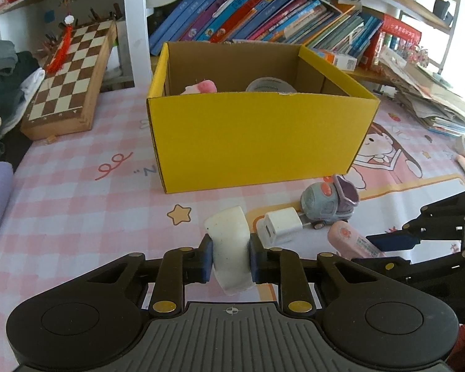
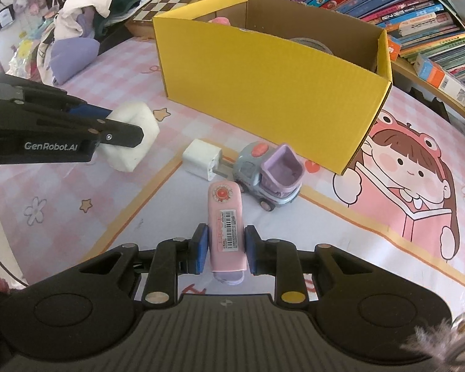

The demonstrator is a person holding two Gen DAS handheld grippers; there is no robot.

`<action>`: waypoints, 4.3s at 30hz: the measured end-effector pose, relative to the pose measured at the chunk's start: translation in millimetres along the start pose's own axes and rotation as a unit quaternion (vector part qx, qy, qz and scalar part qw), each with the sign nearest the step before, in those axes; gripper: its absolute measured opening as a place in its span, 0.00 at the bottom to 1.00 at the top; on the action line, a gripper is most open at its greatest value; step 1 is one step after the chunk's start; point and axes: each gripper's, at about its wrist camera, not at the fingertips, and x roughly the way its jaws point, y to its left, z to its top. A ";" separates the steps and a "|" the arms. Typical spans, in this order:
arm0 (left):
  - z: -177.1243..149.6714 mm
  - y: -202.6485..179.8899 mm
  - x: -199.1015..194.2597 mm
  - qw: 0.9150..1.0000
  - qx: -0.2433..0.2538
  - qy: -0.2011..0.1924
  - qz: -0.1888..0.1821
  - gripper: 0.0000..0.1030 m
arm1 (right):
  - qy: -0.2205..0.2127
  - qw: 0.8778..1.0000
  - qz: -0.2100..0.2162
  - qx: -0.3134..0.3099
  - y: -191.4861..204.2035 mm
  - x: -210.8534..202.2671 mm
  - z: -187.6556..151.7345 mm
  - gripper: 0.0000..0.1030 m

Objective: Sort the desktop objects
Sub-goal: 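Carry the eraser and the white block up toward the yellow box with both tools, then open both tools over the box to drop the eraser and white block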

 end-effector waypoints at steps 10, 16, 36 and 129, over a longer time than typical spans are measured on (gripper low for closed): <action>-13.5 0.7 -22.4 0.999 0.016 -0.016 -0.024 0.20 | -0.002 1.000 -0.019 0.014 19.1 -14.5 -9.8 0.23; -20.4 -3.0 -39.5 0.998 0.034 -0.032 -0.039 0.20 | -0.003 0.999 -0.026 0.046 23.5 -26.6 -16.6 0.23; -42.5 -3.8 -62.6 0.994 0.067 -0.036 -0.083 0.19 | -0.001 0.993 -0.059 0.100 44.5 -54.2 -43.9 0.23; 140.2 -13.4 102.1 0.996 0.070 -0.010 -0.058 0.20 | 0.001 0.990 -0.002 -0.144 -82.3 111.2 231.5 0.23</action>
